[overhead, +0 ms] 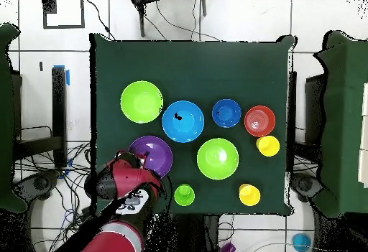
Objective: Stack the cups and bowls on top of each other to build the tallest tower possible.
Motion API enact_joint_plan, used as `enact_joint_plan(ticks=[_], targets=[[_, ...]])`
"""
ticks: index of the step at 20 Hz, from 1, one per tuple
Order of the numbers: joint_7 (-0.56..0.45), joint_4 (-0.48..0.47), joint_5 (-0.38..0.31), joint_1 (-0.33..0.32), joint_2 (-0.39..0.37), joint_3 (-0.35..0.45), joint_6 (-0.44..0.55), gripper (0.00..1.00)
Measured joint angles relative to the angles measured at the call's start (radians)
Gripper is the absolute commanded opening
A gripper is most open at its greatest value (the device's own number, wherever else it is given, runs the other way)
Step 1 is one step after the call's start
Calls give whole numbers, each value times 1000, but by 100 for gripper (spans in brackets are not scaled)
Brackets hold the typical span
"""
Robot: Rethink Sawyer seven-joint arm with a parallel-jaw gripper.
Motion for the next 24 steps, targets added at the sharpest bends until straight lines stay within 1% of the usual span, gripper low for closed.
enact_joint_plan(ticks=[9, 17, 24], targets=[[0, 0, 0, 3, -35, -6, 0, 100], [0, 0, 7, 22, -57, -28, 0, 100], [0, -13, 58, 61, -44, -42, 0, 100]])
